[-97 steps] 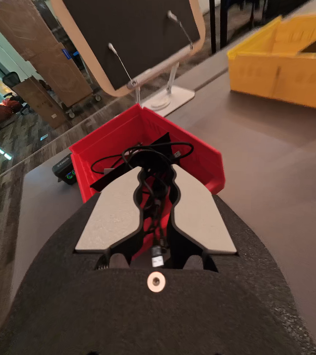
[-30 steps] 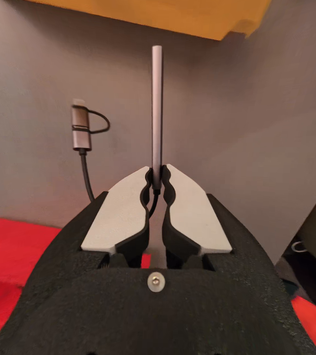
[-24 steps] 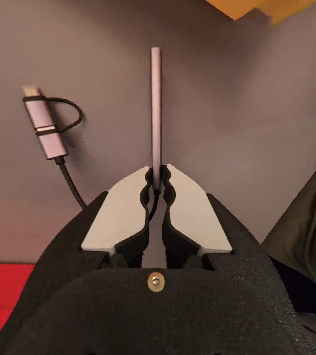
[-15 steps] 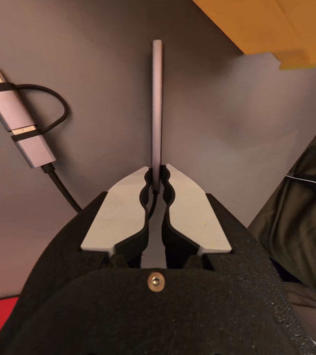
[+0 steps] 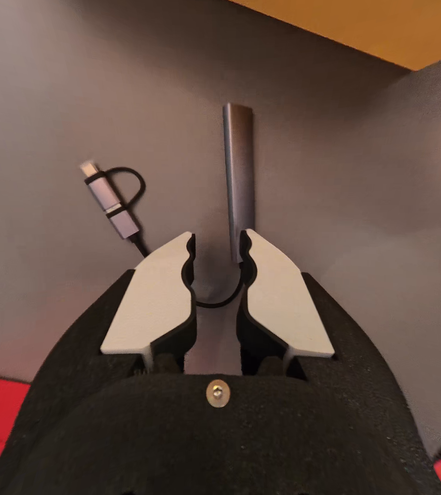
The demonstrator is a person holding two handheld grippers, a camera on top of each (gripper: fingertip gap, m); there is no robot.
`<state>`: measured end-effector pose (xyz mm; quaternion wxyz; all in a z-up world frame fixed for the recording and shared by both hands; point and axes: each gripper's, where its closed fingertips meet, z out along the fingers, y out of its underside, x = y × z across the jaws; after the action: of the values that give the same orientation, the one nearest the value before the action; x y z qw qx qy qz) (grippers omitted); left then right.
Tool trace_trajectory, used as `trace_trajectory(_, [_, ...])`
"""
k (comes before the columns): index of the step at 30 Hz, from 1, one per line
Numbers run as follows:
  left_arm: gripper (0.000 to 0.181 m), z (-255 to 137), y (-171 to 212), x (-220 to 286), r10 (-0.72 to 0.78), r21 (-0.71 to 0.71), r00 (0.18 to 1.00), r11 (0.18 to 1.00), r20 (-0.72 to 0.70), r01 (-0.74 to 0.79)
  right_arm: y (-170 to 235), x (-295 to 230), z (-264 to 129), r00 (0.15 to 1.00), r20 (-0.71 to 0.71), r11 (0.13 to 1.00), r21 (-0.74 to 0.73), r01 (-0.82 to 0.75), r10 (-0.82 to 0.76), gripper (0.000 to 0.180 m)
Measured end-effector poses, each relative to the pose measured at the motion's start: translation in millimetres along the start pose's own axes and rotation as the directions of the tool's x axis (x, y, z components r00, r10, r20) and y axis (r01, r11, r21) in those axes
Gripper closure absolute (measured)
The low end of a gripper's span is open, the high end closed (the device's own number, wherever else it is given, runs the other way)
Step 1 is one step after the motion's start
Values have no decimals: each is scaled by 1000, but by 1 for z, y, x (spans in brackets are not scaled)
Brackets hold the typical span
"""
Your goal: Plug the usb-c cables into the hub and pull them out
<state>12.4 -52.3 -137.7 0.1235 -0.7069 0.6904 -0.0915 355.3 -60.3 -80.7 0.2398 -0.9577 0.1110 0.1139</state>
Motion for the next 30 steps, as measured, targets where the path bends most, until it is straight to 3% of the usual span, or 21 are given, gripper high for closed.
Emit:
trace_trajectory(4, [170,-3,-9,3,25,77,993,996,118,-34,6,24,-10,997,12,997,23,-80,80,173])
trace_trajectory(13, [174,18,-10,2,-33,60,999,998,41,30,18,56,-26,986,-2,983,70,-168,169,172])
trace_trajectory(20, [181,32,-19,-15,101,13,979,994,175,-105,12,59,-23,977,-41,976,82,-204,208,173])
trace_trajectory(24, [181,30,-20,-22,51,-32,978,998,203,-46,15,57,-24,980,-37,979,59,-194,196,173])
trace_trajectory(30, [181,3,-19,-27,7,83,969,996,246,-28,5,47,-16,991,-7,989,65,-133,133,173])
